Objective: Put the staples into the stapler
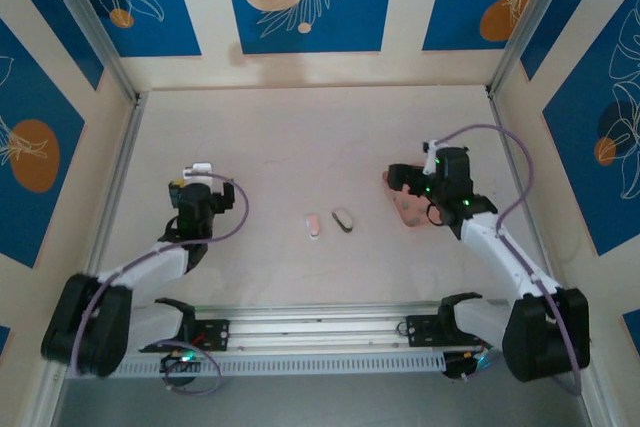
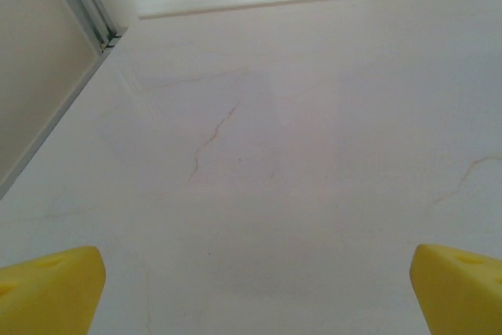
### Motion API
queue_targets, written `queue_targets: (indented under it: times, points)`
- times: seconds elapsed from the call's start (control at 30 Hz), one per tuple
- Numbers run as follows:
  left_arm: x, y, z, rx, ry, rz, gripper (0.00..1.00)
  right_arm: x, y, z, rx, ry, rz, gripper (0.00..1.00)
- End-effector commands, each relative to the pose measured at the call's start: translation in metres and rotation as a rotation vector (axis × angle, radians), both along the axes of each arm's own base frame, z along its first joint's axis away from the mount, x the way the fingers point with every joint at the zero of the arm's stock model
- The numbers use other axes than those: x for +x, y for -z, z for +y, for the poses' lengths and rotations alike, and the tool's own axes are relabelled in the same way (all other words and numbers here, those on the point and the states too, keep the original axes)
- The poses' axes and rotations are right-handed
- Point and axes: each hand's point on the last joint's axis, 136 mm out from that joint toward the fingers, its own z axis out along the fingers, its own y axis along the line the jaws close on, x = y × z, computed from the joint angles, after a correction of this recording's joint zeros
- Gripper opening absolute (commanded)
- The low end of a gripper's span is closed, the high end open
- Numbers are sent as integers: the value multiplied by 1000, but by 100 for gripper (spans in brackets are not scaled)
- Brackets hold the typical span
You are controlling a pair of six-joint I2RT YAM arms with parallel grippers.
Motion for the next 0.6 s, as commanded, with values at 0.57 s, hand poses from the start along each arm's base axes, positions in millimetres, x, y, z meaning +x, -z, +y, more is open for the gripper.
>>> queue_targets:
  times: [0.57]
  points:
    - [40, 24, 24, -39, 36, -66, 100, 63, 59, -25, -70, -83, -238, 99]
